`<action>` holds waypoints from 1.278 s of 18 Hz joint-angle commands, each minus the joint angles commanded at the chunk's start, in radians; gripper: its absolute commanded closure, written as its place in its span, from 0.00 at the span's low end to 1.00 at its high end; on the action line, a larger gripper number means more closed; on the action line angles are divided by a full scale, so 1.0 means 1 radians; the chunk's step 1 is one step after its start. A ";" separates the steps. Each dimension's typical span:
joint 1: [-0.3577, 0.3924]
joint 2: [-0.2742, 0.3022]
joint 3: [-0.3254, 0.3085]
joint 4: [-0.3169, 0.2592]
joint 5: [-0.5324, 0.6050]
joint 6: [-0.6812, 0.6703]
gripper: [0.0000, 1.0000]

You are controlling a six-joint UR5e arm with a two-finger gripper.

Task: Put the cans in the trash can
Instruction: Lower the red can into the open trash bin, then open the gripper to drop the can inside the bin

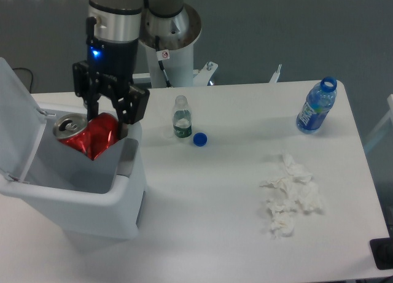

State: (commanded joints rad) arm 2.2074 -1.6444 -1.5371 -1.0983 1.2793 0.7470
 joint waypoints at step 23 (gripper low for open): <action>-0.057 -0.040 -0.009 -0.003 0.008 -0.023 0.27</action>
State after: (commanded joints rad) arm 2.1506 -1.6843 -1.5462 -1.1014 1.2870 0.7240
